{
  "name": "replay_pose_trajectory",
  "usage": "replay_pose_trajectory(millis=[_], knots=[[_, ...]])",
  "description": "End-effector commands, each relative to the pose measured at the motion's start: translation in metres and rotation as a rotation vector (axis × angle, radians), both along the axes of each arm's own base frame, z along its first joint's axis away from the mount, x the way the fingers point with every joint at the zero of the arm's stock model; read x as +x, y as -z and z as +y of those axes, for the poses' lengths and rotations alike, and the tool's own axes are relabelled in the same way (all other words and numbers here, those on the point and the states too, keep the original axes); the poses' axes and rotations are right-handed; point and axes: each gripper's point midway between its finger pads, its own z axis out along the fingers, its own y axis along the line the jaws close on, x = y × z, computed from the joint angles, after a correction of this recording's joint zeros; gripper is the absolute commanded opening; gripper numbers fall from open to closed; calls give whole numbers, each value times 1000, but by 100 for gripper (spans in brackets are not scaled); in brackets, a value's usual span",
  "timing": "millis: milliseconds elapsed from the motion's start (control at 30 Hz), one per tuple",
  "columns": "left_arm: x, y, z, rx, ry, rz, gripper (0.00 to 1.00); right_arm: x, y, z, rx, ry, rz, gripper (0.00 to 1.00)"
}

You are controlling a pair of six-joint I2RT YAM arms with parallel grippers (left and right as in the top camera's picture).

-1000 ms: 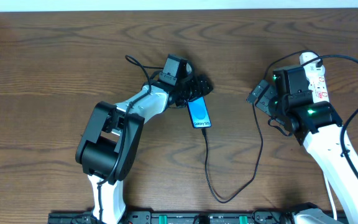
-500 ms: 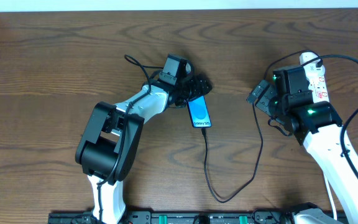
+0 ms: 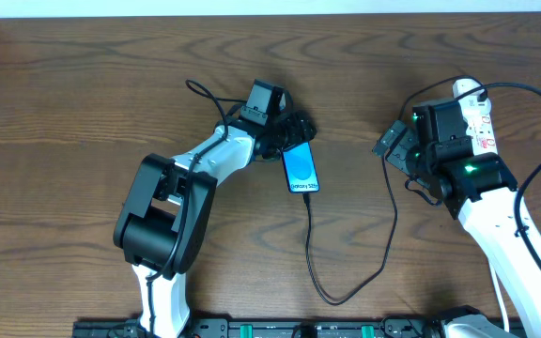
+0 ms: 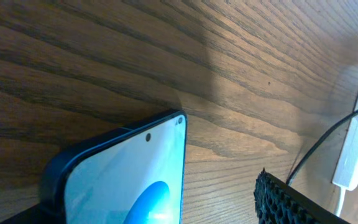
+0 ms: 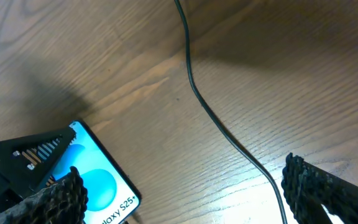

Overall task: Plug charger to phone and switch on socket
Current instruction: 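Press the phone flat and straighten it with the left gripper, then open the left gripper and lift it away from the phone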

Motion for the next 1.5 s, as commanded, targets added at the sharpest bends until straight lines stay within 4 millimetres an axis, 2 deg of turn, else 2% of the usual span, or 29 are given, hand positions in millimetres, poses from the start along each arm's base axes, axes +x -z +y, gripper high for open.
replay_pose_trajectory(millis=[0,233,467,767,900,1033,1200,1333,1467], knots=[[-52,103,64,295,-67,216,78,1,1,-2,-25,-4,0,99],[-49,102,67,315,-76,206,81,-1,1,-3,-26,-4,6,99],[-43,92,84,403,-113,168,81,0,1,-3,-27,-3,5,99],[-40,88,85,414,-101,146,82,0,1,-3,-27,-3,5,99],[-31,75,87,420,-80,97,82,0,1,-3,-27,-3,2,99],[-19,42,94,455,-63,3,82,1,0,-4,-32,0,-2,99],[-10,-23,108,505,-103,-127,83,1,0,-4,-31,1,-3,99],[-17,-82,121,519,-153,-212,83,1,0,-4,-31,1,-3,99],[-34,-139,130,497,-158,-303,82,1,0,-4,-31,1,-2,99]])
